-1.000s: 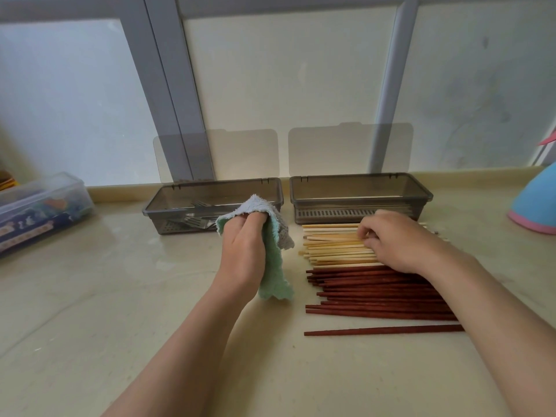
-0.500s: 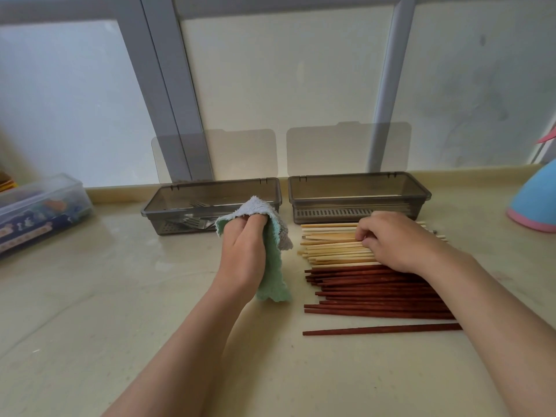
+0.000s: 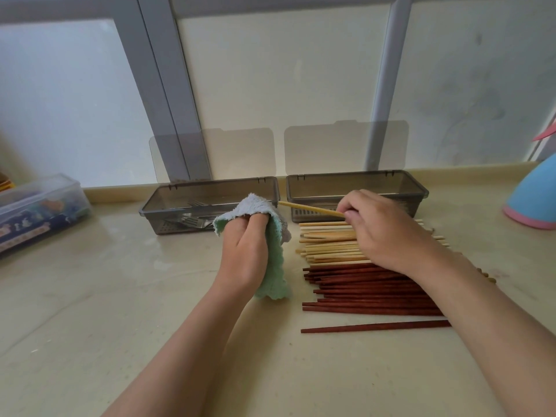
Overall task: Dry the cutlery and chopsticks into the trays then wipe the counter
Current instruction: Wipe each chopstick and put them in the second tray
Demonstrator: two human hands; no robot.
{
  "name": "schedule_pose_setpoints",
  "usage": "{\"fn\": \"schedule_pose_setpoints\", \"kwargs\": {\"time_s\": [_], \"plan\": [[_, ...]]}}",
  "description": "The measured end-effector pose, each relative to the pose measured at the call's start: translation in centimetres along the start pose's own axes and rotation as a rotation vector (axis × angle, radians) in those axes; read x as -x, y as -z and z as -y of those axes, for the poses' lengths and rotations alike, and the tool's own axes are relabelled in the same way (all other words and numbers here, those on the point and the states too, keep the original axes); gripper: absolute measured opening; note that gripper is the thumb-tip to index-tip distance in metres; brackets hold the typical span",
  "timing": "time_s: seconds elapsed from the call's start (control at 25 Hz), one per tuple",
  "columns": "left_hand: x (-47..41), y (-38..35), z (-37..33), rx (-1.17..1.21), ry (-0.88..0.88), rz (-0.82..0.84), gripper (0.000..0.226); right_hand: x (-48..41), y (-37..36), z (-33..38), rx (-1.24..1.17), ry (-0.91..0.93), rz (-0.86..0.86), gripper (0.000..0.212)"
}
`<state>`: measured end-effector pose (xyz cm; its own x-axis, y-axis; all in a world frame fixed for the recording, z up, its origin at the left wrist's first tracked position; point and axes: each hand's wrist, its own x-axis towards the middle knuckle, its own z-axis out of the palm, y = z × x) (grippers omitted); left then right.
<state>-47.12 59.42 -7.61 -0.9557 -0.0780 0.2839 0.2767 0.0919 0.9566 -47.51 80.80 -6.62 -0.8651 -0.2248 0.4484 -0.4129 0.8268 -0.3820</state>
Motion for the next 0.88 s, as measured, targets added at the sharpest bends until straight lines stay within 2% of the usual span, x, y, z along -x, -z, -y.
{"fn": "schedule_pose_setpoints", "kwargs": {"time_s": [0.16, 0.32, 0.52, 0.6, 0.76, 0.88], "plan": [[0.0, -0.2, 0.1, 0.013, -0.032, 0.015, 0.04, 0.6, -0.7, 1.9, -0.104, 0.068, 0.025, 0.014], [0.0, -0.3, -0.1, -0.01, -0.016, -0.004, 0.046, 1.0, -1.3, 3.2, -0.178, 0.088, 0.08, 0.014], [-0.8, 0.3, -0.5, 0.108, 0.011, -0.254, 0.04, 1.2, -1.1, 3.5, -0.245, 0.045, 0.181, 0.015], [-0.9, 0.2, -0.6, 0.121, 0.037, -0.301, 0.039, 1.2, -1.0, 3.5, -0.259, 0.024, 0.206, 0.02], [-0.6, -0.3, -0.6, 0.102, -0.01, -0.333, 0.039, 1.4, -2.1, 4.9, -0.319, 0.029, 0.251, 0.034], [-0.5, -0.6, -0.2, 0.057, -0.092, -0.272, 0.04, 1.5, -3.0, 5.6, -0.384, 0.008, 0.226, 0.032]]}}
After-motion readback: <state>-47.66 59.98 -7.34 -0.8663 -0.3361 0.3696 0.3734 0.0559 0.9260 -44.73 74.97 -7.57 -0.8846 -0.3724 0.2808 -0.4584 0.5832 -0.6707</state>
